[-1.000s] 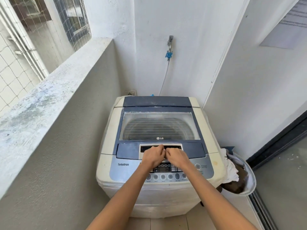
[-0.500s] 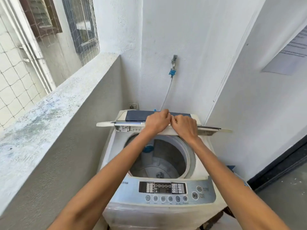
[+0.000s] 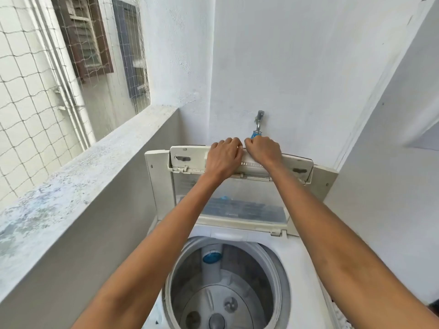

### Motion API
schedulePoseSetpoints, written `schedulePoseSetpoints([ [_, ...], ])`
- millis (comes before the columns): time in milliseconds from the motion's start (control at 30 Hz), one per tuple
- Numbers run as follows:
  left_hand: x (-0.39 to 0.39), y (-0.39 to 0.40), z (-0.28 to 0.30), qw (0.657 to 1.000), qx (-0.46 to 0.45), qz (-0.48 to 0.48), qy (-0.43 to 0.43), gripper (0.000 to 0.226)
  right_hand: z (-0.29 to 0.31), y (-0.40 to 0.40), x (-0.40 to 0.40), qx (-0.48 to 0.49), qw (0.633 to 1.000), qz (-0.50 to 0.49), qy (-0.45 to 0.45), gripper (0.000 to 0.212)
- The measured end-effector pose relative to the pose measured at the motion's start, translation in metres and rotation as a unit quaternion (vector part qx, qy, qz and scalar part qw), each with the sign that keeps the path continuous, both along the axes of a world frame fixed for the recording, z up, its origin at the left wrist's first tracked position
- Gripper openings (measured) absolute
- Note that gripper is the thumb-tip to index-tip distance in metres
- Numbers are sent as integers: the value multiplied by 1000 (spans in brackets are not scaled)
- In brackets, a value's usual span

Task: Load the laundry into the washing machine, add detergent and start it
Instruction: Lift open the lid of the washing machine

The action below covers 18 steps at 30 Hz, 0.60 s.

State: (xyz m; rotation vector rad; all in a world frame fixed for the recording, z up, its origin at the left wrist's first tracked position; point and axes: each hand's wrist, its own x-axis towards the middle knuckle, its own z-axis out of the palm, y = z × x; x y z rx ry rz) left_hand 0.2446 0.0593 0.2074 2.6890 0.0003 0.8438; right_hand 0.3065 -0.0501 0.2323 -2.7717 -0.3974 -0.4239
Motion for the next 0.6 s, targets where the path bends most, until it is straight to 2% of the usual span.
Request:
schedulePoseSetpoints([
  [133,18,11,-18,999,31,-30,-21,57,-2,6,31,11,1000,2,11,43],
  [400,42,22,-26,992,71,-22,97,52,-9,10,67,28,999,23,-3,47],
  [467,45,22,-27,988,92,-16,124,55,-15,7,66,43,997,42,-38,38],
  [533,48,22,-25,982,99,-12,160,58,-27,0,58,66,988,56,-125,24],
  [600,51,20,-21,978,90,-9,187,60,-44,-11,47,47,976,57,-202,17],
])
